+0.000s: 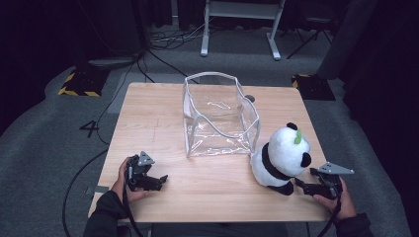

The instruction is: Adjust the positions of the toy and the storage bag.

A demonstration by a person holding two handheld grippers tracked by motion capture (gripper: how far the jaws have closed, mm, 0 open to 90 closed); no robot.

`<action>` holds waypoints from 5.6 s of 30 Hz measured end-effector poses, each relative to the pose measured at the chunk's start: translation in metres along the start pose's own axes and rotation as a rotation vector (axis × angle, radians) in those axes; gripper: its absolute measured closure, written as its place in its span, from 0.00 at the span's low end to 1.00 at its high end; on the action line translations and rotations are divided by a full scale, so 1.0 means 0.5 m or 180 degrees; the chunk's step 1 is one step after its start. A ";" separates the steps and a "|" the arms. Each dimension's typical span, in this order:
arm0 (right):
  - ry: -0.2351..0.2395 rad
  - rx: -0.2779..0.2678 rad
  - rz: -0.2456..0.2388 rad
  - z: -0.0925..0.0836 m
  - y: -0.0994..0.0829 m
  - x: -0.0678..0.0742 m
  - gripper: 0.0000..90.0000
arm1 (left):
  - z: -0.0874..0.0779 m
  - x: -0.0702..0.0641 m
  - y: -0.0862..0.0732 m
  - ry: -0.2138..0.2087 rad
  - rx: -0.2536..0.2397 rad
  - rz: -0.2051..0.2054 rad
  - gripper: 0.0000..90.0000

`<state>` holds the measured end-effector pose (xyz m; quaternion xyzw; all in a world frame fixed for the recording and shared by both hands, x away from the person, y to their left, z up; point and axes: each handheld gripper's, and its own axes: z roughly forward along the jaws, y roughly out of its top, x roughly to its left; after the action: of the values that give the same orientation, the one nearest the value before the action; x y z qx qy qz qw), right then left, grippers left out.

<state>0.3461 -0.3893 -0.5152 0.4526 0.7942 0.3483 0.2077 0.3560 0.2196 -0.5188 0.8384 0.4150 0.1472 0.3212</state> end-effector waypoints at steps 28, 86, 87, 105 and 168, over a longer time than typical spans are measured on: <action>0.0228 -0.0385 -0.0324 -0.082 0.032 0.098 0.21 | -0.004 -0.002 -0.006 -0.0038 -0.0015 0.0064 0.01; 0.0634 -0.0129 -0.0662 0.009 0.053 0.006 0.43 | -0.002 -0.005 -0.003 -0.0010 -0.0017 0.0029 0.01; 0.0634 -0.0129 -0.0662 0.009 0.053 0.006 0.43 | -0.002 -0.005 -0.003 -0.0009 -0.0017 0.0029 0.01; -0.0021 -0.0543 0.0007 -0.088 0.052 -0.005 0.21 | -0.002 -0.006 -0.003 0.0000 -0.0016 0.0017 0.01; 0.0122 -0.0733 0.0037 0.022 0.195 0.031 0.53 | -0.002 -0.005 -0.003 -0.0005 -0.0010 0.0020 0.01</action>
<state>0.4010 -0.3379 -0.4506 0.4236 0.7501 0.4470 0.2411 0.3528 0.2187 -0.5189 0.8393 0.4118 0.1483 0.3224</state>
